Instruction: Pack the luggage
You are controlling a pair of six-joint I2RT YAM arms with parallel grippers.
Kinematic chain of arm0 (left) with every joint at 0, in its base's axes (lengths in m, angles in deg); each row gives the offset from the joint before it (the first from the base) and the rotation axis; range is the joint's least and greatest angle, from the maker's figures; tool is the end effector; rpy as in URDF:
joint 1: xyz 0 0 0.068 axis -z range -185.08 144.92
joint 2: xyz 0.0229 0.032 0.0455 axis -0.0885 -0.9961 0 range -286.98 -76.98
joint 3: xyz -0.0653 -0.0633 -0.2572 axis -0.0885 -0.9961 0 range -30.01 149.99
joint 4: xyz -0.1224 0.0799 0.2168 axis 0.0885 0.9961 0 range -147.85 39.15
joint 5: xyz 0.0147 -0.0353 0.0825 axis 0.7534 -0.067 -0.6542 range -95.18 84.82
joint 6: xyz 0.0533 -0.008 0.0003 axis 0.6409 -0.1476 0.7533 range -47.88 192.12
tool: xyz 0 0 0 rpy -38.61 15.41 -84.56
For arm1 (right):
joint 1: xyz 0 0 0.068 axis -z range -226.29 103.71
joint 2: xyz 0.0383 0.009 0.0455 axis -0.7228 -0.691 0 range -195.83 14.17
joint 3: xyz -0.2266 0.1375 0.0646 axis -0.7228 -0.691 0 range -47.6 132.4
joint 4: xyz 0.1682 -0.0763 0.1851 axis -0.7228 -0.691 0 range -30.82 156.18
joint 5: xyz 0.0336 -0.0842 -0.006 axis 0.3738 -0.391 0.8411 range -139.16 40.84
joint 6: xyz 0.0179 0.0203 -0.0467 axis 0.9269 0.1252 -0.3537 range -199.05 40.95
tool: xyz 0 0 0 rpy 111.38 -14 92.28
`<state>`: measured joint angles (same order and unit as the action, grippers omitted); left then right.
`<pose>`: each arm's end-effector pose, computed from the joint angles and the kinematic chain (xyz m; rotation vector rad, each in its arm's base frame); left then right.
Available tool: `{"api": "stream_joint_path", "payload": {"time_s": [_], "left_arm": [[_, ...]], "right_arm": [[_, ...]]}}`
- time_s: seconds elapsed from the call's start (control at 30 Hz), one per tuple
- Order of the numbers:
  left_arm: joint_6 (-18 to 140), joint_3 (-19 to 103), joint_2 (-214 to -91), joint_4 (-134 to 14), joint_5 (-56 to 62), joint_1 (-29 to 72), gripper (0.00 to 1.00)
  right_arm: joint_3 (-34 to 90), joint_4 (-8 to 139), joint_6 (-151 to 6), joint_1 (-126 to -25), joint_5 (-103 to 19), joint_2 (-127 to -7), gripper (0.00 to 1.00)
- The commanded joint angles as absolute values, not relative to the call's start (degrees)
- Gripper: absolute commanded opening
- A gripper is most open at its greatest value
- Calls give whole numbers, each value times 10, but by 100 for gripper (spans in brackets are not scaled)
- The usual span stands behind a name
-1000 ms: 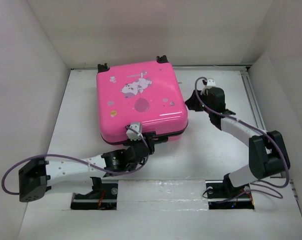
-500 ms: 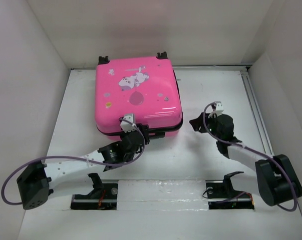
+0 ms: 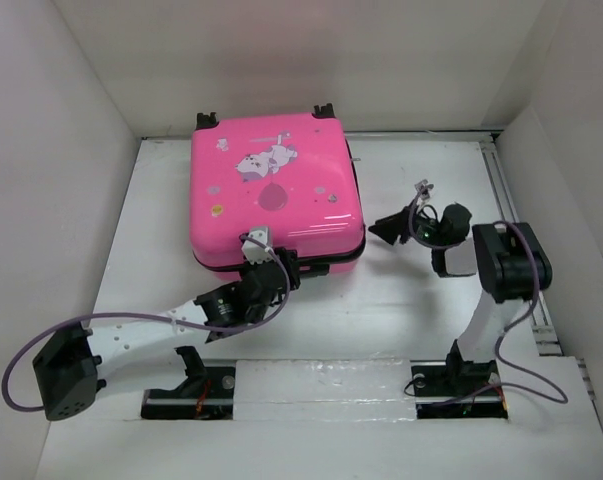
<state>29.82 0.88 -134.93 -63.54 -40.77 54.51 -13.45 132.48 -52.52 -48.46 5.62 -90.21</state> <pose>0.1298 -0.1804 0.2417 -0.1243 1.9143 -0.6144 0.3179 0.0413 0.1524 -0.4105 1.6915 1.1491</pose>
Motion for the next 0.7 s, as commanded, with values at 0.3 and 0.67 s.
{"api": "stream_joint_path", "payload": {"time_s": [0.3,0.67], "left_arm": [[307,29,-1311,-652,-414,538,39],[327,49,-1323,-655,-365,568,34]], "right_arm": [[-63,1701,-366,-468,243,-978,61],[49,1701,-305,-486,309,-1025,65]]}}
